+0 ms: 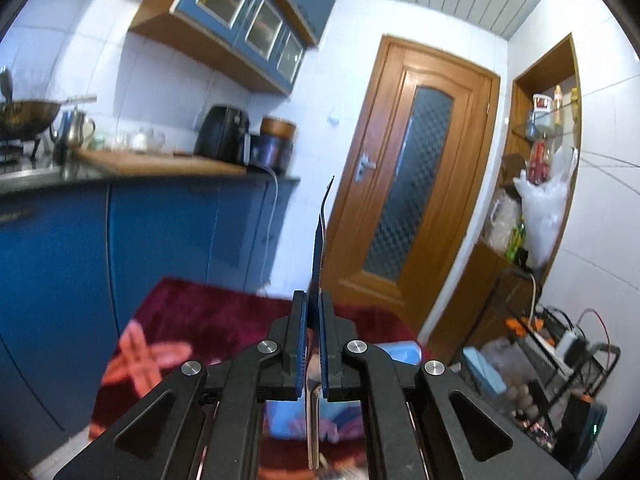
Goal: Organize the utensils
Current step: 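Carry the knife into the caddy with the left tool while the right tool carries the chopstick over it, then open the right tool to drop the wooden chopstick while the left tool releases the knife, then move both tools back over the utensils and lower the left tool onto a fork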
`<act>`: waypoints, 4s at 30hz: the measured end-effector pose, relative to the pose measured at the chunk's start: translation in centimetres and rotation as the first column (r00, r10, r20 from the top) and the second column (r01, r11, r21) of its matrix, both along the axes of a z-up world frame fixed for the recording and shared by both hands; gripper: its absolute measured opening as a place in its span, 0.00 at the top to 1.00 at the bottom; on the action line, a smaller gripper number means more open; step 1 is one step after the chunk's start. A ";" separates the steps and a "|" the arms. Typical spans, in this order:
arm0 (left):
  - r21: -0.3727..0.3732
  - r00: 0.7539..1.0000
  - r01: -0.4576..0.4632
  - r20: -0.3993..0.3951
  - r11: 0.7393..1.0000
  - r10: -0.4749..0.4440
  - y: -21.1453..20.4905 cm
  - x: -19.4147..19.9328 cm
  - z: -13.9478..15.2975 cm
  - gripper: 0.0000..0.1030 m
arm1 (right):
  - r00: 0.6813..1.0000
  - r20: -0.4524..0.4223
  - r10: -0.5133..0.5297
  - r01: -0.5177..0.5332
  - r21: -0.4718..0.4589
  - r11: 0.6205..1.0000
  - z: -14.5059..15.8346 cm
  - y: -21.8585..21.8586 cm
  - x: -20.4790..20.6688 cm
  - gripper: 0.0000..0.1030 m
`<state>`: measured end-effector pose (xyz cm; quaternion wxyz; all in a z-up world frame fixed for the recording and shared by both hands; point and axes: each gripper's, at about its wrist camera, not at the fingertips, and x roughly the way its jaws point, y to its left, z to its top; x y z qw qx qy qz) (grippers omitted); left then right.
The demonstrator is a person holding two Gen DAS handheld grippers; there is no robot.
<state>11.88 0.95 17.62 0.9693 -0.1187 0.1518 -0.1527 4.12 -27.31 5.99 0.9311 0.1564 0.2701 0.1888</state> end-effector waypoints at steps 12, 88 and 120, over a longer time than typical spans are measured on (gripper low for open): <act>0.018 0.987 -0.065 0.146 0.998 0.061 -2.3 4.0 0.7 0.95 | 1.000 0.001 -0.020 0.020 0.011 1.000 -0.7 -1.2 0.7 0.94; 0.145 0.987 0.012 -0.160 0.989 0.011 -2.4 -3.9 -7.0 0.63 | 0.977 0.163 -0.138 0.159 -0.122 0.980 5.4 2.5 0.2 0.54; 0.163 0.897 0.149 -0.437 0.975 -0.063 -6.4 -4.8 -14.3 0.57 | 0.984 -0.101 -0.149 0.131 -0.165 0.978 -2.1 -0.2 -3.5 0.48</act>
